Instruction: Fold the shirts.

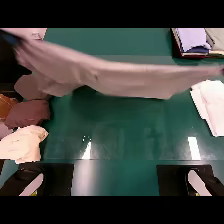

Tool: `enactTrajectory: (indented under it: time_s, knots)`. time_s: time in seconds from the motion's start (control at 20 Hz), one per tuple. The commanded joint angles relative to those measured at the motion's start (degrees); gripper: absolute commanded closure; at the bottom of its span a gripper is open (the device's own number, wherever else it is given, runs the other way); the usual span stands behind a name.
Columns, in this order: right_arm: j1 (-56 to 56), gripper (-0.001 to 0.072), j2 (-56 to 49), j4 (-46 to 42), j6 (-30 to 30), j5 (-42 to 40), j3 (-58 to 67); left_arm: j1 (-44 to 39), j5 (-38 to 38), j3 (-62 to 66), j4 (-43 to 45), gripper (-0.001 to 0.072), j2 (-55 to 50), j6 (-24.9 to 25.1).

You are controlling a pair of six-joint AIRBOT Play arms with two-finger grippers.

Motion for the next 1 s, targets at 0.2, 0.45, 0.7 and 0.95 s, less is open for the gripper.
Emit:
enactTrajectory:
  time_s: [0.2,0.45,0.7,0.95]
  knots:
    - [0.22,0.0698,-5.05,-11.52,4.81,14.27,37.88,-0.02,1.33,25.16,2.27,0.0685,0.59,-1.57]
    - [0.24,0.0699,-8.87,-11.41,6.73,16.94,35.45,-0.02,-3.54,18.25,6.14,0.0684,-0.98,-3.17]
    - [6.19,0.0699,-18.29,-17.09,6.73,17.14,24.81,-0.02,-5.33,-3.76,8.41,0.0684,-8.76,-4.37]
    - [12.41,0.0699,-36.79,-20.39,6.71,17.07,20.13,-0.02,-0.09,-14.75,8.48,0.0683,-25.92,-4.13]
